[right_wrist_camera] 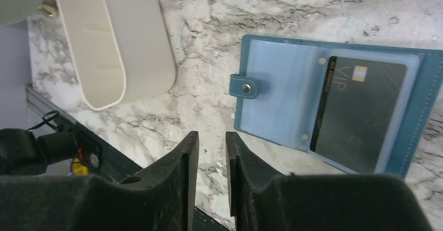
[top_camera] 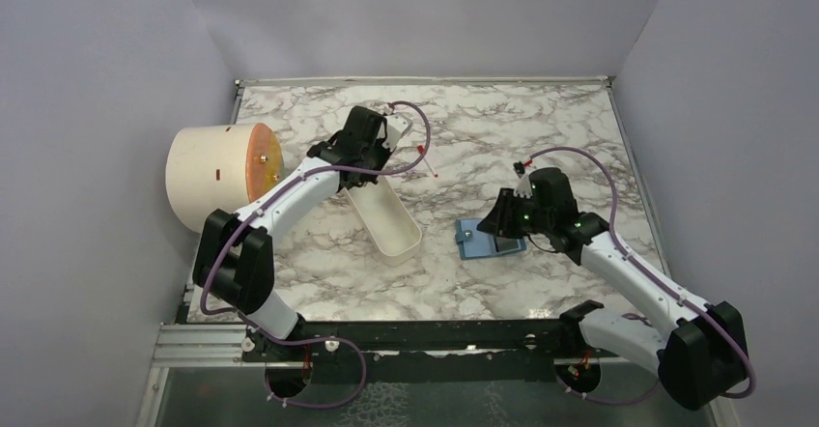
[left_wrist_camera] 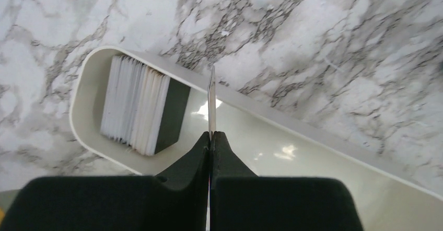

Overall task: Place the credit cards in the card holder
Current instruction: Pick up the credit card from the storage box.

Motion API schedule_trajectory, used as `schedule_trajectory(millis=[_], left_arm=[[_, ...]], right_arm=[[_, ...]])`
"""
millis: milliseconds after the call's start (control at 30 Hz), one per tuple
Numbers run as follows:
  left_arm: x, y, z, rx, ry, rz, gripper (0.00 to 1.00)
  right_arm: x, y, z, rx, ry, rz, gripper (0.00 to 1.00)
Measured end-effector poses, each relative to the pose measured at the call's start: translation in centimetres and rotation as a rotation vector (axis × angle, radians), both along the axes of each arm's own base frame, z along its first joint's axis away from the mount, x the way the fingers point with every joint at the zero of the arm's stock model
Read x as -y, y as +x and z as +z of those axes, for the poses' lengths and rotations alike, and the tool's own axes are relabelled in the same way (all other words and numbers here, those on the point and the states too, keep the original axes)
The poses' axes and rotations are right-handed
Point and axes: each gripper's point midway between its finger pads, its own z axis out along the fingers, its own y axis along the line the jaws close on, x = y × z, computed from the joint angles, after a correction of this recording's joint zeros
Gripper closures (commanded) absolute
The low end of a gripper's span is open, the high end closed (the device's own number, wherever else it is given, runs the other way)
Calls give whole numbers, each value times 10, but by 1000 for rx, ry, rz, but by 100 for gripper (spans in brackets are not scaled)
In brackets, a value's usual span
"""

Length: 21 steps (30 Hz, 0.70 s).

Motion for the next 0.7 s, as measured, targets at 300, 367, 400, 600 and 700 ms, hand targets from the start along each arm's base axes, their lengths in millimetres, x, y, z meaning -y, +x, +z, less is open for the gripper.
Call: schedule_trajectory(millis=[300, 367, 400, 600, 700], left_arm=[[42, -16, 16, -113, -329, 93, 100], [48, -19, 22, -134, -387, 114, 100], [52, -21, 26, -143, -415, 121, 100], [74, -34, 56, -182, -594, 91, 100], [88, -48, 73, -212, -712, 41, 100]], right_arm=[[-18, -2, 28, 58, 140, 44, 73], [-22, -2, 36, 73, 174, 51, 73], [-24, -2, 40, 80, 192, 54, 73], [-37, -4, 53, 90, 296, 80, 54], [-43, -4, 60, 93, 351, 90, 44]])
